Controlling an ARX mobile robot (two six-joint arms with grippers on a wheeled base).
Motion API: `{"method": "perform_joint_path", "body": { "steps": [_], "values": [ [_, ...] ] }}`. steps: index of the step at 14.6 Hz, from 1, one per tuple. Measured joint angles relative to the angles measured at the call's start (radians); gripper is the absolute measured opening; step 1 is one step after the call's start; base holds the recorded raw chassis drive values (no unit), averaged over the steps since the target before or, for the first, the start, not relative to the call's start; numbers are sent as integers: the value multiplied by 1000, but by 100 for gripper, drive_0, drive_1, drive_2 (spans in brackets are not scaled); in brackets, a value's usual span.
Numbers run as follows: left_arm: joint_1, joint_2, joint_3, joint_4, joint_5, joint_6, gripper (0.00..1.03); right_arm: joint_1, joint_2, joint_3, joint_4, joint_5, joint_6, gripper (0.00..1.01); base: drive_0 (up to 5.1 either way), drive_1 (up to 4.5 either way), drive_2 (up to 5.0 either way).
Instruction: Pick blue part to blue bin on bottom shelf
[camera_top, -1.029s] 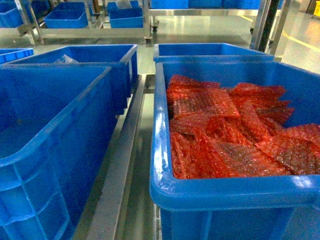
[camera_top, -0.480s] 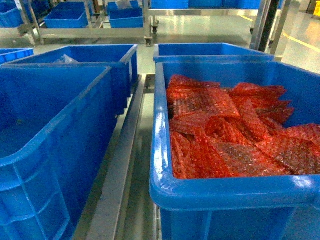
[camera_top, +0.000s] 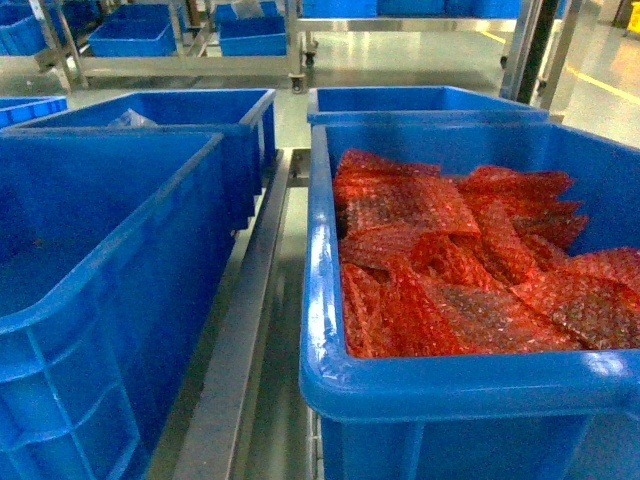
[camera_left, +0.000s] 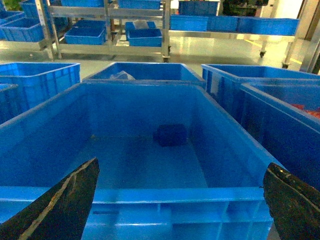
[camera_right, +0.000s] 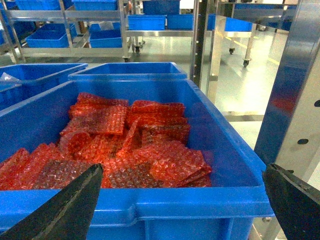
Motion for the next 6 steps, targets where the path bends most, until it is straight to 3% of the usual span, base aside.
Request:
{"method": "perform_joint_path", "body": {
  "steps": [6],
  "values": [
    [0,0,0,0,0,0,98,0,0,0,0,0,0,98,0,0,0]
  ]
}}
